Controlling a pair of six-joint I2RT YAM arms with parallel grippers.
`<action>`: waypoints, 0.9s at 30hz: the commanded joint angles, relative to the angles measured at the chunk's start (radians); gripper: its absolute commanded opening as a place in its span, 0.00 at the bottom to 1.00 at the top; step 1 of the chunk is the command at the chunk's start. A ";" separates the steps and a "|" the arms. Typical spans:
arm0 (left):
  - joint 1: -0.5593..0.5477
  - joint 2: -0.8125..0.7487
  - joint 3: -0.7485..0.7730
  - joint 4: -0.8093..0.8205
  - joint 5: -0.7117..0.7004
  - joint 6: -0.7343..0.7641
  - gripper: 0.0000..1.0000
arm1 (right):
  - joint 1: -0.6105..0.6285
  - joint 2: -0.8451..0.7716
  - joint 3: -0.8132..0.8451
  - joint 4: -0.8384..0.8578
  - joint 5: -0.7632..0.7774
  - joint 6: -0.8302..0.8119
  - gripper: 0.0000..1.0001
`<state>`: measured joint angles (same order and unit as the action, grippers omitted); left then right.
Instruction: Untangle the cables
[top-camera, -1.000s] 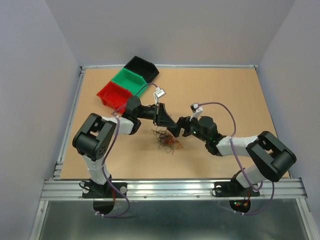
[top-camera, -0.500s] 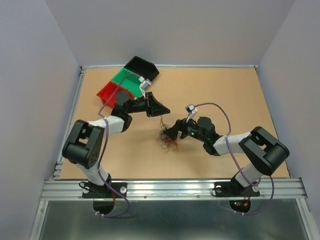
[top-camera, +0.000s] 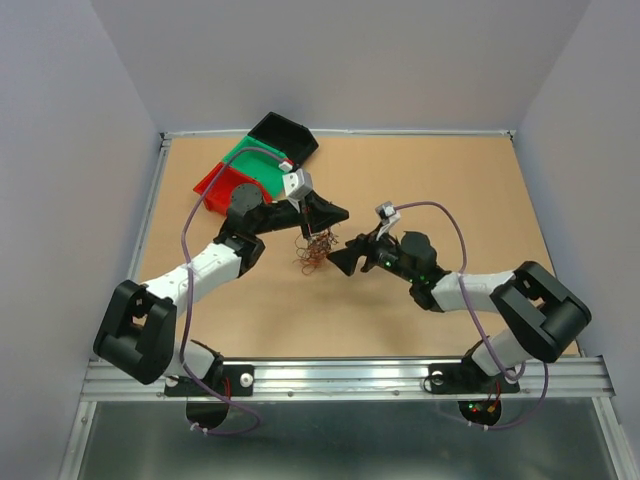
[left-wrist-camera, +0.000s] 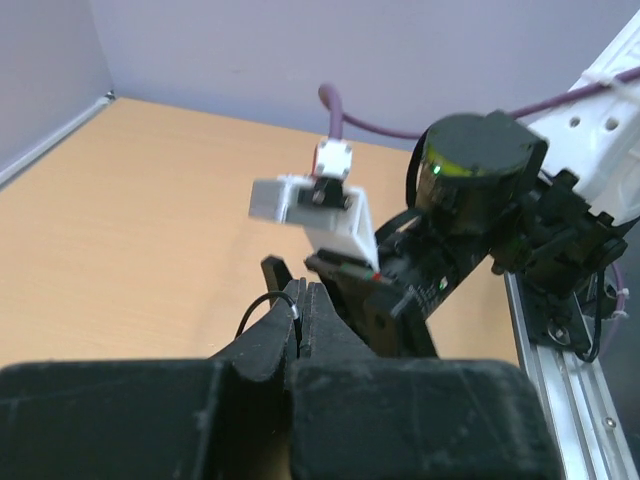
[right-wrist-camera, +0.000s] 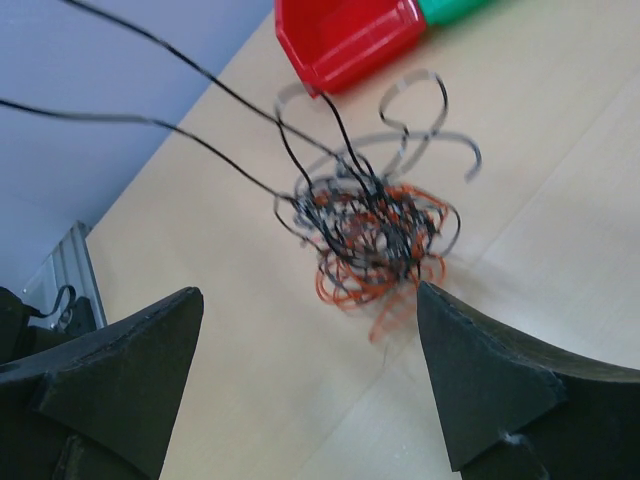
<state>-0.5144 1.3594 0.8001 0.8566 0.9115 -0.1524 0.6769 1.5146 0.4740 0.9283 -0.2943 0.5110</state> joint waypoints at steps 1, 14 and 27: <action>-0.015 -0.005 0.013 0.013 0.018 0.053 0.00 | 0.013 -0.086 -0.011 0.075 0.037 -0.040 0.92; -0.072 -0.074 -0.006 -0.008 0.026 0.068 0.00 | 0.019 -0.125 -0.029 0.076 0.187 -0.008 0.89; -0.099 -0.082 -0.012 -0.010 0.098 0.080 0.00 | 0.019 -0.159 -0.051 0.075 0.333 0.018 0.85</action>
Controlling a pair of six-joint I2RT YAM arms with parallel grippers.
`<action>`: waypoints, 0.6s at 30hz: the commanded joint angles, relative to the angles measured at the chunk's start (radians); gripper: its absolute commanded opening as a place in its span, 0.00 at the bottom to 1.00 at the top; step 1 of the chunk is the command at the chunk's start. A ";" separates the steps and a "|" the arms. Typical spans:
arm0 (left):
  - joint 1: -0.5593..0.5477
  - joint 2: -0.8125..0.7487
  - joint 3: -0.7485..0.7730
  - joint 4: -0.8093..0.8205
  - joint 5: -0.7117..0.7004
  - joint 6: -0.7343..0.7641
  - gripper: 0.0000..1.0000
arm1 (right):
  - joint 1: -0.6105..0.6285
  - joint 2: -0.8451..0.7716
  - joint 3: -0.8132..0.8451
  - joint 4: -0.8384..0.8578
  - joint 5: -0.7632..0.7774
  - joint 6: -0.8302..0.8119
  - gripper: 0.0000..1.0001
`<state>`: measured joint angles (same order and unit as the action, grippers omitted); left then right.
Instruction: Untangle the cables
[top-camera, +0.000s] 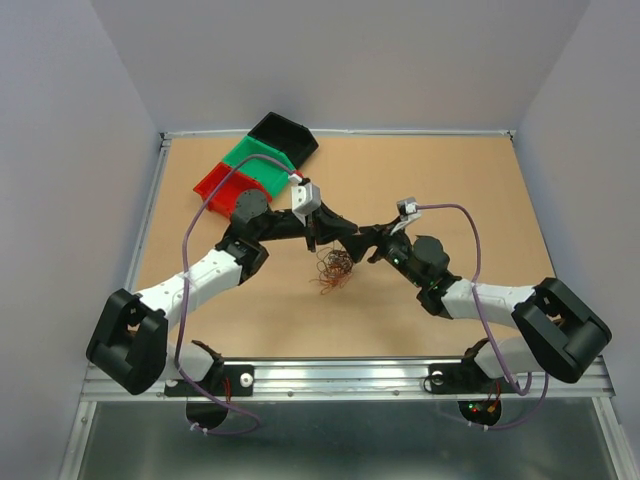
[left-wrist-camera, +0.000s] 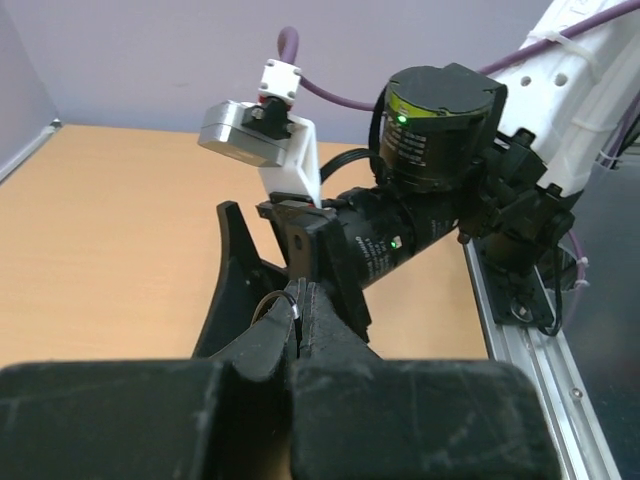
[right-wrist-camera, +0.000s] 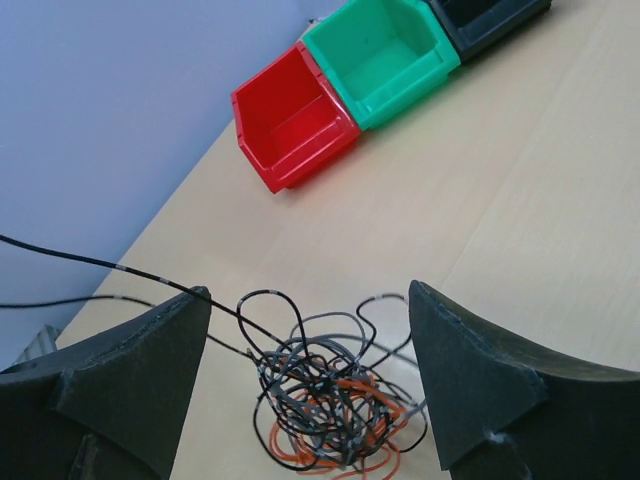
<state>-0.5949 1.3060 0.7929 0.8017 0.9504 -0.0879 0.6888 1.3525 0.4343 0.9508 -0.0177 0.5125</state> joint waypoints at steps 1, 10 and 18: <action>-0.028 -0.028 -0.006 0.045 0.065 0.017 0.00 | 0.008 0.010 -0.005 0.049 0.033 0.017 0.85; -0.037 -0.042 -0.009 0.051 0.068 0.030 0.00 | 0.095 0.170 0.081 0.043 0.057 0.008 0.89; 0.009 -0.273 0.043 -0.040 0.058 0.049 0.00 | 0.104 0.454 0.365 -0.396 0.281 0.084 0.93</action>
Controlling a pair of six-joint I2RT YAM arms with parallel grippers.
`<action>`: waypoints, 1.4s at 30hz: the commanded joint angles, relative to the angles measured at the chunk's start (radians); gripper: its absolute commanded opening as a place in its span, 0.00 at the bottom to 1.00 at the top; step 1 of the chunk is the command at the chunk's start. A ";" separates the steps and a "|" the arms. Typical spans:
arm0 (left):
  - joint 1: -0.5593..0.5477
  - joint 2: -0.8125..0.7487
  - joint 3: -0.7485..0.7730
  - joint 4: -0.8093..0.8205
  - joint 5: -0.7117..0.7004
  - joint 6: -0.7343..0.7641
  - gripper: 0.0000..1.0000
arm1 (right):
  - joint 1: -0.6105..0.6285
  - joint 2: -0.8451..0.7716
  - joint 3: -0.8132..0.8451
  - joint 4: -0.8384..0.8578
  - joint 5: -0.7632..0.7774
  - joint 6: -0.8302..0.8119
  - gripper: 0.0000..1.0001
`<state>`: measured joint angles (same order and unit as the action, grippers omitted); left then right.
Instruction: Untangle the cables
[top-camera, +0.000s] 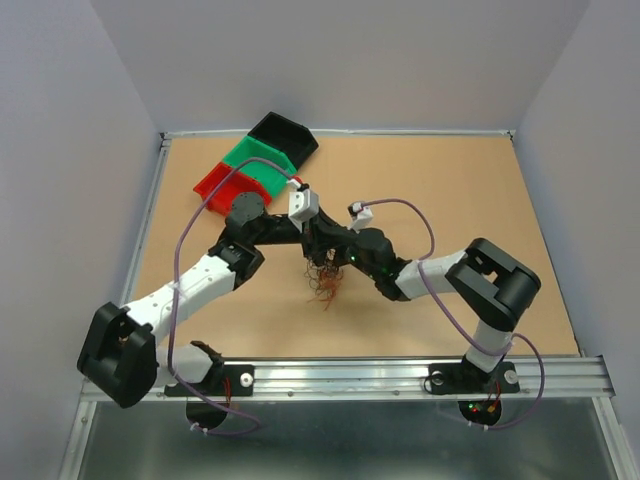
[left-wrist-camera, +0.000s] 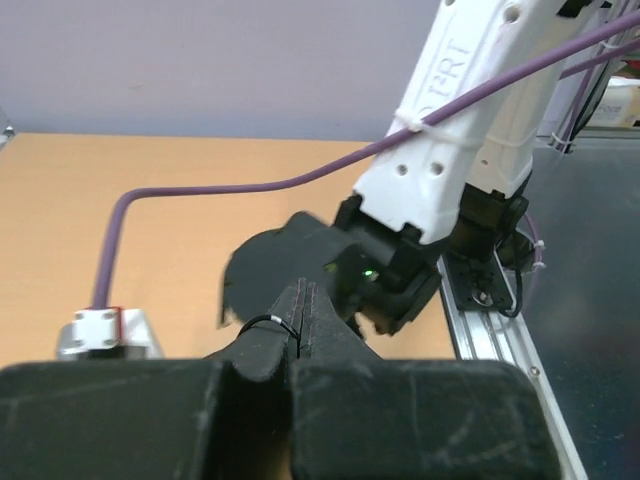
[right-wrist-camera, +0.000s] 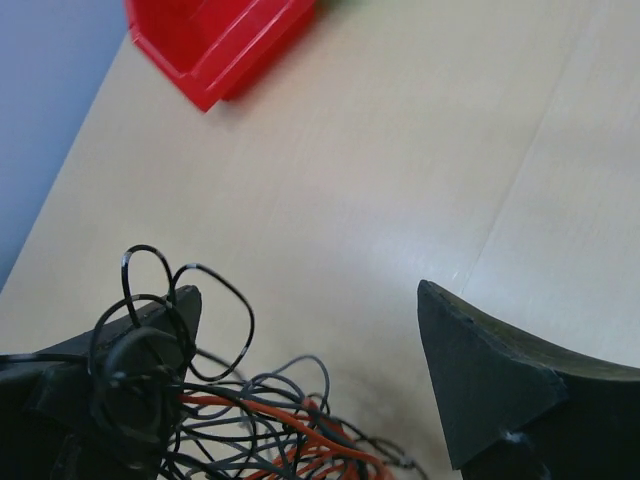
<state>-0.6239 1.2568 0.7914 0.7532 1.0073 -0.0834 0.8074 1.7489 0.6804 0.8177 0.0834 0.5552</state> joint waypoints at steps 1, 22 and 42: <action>0.059 -0.275 0.029 0.003 -0.103 0.063 0.00 | -0.026 0.070 0.139 -0.355 0.209 0.060 0.94; 0.484 -0.418 -0.270 0.308 -0.987 -0.211 0.00 | -0.254 -0.252 -0.022 -0.607 0.555 0.308 1.00; 0.653 -0.194 -0.265 0.506 -0.699 -0.351 0.00 | -0.410 -0.569 -0.117 -0.747 0.646 0.418 0.96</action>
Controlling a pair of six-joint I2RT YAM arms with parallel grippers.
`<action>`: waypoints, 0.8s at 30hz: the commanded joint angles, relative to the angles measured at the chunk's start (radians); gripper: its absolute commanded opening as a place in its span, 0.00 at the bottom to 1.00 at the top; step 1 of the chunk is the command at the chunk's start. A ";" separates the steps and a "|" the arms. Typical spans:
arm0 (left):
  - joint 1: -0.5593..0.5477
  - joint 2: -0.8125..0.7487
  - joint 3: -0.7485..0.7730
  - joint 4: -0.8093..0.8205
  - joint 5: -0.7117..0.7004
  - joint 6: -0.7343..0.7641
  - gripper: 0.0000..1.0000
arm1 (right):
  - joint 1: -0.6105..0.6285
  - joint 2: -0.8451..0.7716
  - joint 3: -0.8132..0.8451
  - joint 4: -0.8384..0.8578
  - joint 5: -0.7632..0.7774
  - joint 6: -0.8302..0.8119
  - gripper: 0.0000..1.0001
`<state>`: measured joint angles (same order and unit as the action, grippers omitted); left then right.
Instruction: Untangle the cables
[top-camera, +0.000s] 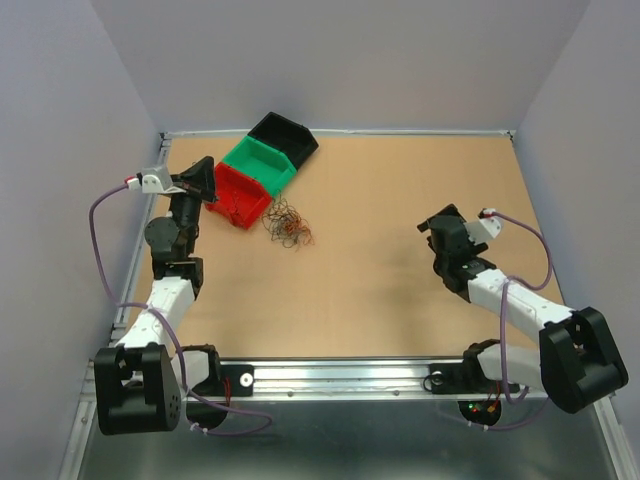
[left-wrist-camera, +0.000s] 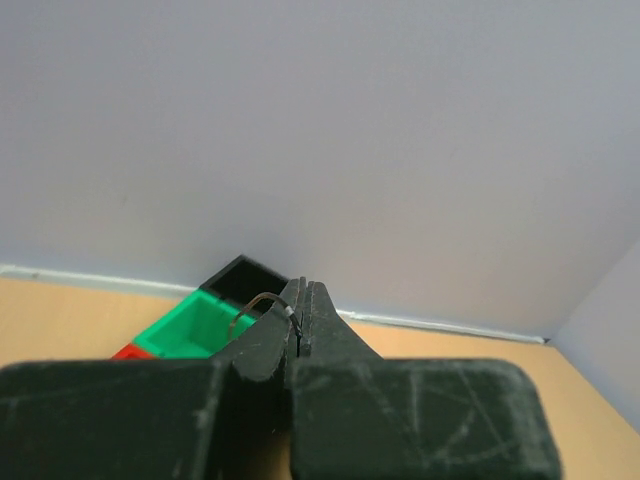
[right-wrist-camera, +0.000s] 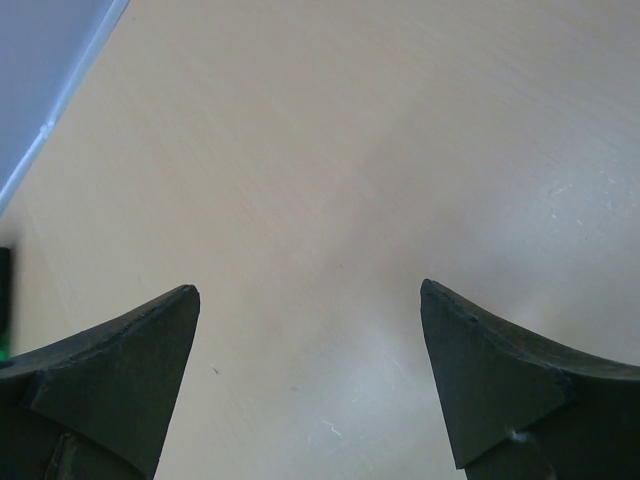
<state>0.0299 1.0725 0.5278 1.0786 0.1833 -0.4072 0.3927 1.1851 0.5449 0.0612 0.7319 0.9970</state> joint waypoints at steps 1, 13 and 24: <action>-0.001 0.004 0.006 0.201 0.158 -0.031 0.00 | 0.005 -0.008 0.018 0.031 -0.046 -0.125 0.97; -0.171 0.005 0.070 0.221 0.482 0.051 0.00 | 0.081 -0.016 -0.139 0.726 -0.922 -0.530 0.97; -0.369 -0.026 0.351 -0.100 0.673 0.137 0.00 | 0.313 -0.015 -0.091 0.779 -0.945 -0.741 0.98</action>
<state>-0.2886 1.0698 0.7841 1.0393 0.7547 -0.3058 0.6880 1.1980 0.4118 0.7364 -0.1715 0.3477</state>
